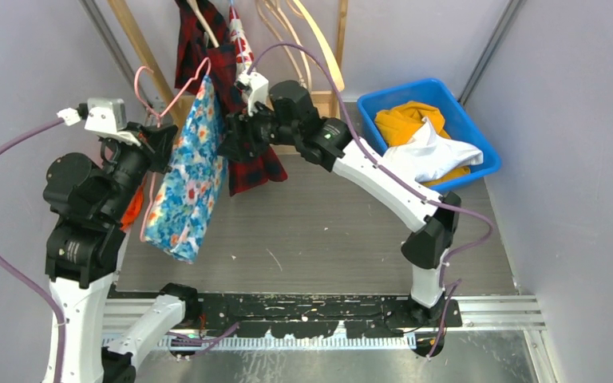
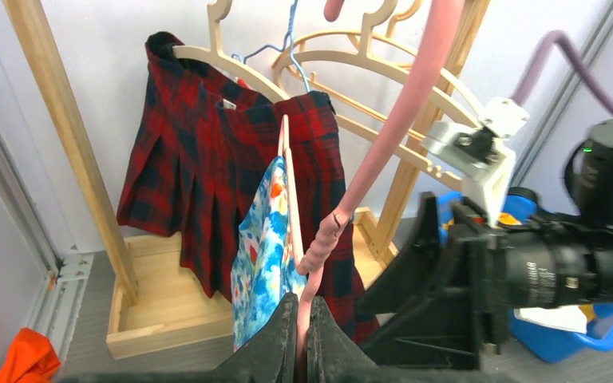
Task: Remove the skirt from the hanger
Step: Pick up the hanger from the clothesline.
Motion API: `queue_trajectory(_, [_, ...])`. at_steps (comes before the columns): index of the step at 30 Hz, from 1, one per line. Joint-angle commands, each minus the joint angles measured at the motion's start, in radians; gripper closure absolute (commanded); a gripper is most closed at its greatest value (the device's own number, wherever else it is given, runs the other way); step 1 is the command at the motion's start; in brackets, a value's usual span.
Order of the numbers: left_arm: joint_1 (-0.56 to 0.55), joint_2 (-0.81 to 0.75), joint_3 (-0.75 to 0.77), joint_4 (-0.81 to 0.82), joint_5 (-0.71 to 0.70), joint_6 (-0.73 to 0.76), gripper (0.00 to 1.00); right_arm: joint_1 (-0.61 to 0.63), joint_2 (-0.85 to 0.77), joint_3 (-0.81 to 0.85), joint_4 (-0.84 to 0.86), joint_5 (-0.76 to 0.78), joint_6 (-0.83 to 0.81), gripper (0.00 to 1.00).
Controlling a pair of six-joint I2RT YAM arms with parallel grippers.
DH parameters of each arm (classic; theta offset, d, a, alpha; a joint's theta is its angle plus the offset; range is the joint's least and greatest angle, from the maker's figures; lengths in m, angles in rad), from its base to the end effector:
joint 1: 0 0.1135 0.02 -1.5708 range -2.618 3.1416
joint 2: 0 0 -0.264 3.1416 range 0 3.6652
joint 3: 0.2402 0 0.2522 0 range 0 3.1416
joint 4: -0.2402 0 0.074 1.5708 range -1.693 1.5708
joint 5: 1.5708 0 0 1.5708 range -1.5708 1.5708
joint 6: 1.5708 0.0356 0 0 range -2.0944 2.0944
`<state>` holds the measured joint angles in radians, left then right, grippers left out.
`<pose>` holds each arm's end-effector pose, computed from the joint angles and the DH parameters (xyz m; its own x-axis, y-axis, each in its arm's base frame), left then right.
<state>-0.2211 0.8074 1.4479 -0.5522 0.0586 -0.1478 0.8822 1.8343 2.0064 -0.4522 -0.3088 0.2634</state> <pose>0.1041 -0.0255 0.5084 0.0445 -0.1607 -0.9860 0.2855 0.9479 -0.1416 0.2608 0.3339 0.4396 -0.4095 -0.1072 -0.9060 -0.8437 0.4224 0.3313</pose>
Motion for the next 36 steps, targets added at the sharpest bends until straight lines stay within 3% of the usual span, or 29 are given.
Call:
queue_trajectory(1, [-0.012,-0.029,0.075,0.026,0.010,-0.003,1.00,0.027,0.053,0.135,0.069,-0.037,0.007,0.28])
queue_trajectory(12, [-0.016,-0.023,0.113,-0.021,-0.010,0.012,1.00,0.024,0.154,0.240,0.113,-0.039,-0.024,0.15])
queue_trajectory(15, [-0.022,-0.020,0.125,-0.042,-0.016,0.020,1.00,0.022,0.167,0.247,0.118,-0.043,-0.040,0.01])
queue_trajectory(20, [-0.027,-0.016,0.136,-0.072,-0.020,0.022,1.00,0.021,0.231,0.256,0.224,-0.155,0.049,0.01])
queue_trajectory(22, [-0.029,-0.015,0.141,-0.080,-0.019,0.022,1.00,0.022,0.259,0.256,0.298,-0.234,0.119,0.08])
queue_trajectory(24, [-0.029,-0.014,0.143,-0.084,-0.023,0.022,1.00,0.022,0.272,0.229,0.387,-0.292,0.211,0.22])
queue_trajectory(30, [-0.028,-0.009,0.141,-0.098,-0.034,0.027,1.00,0.008,0.258,0.169,0.461,-0.346,0.291,0.97])
queue_trajectory(36, [-0.028,-0.002,0.131,-0.103,-0.051,0.044,1.00,-0.048,0.183,0.147,0.411,-0.322,0.300,0.99])
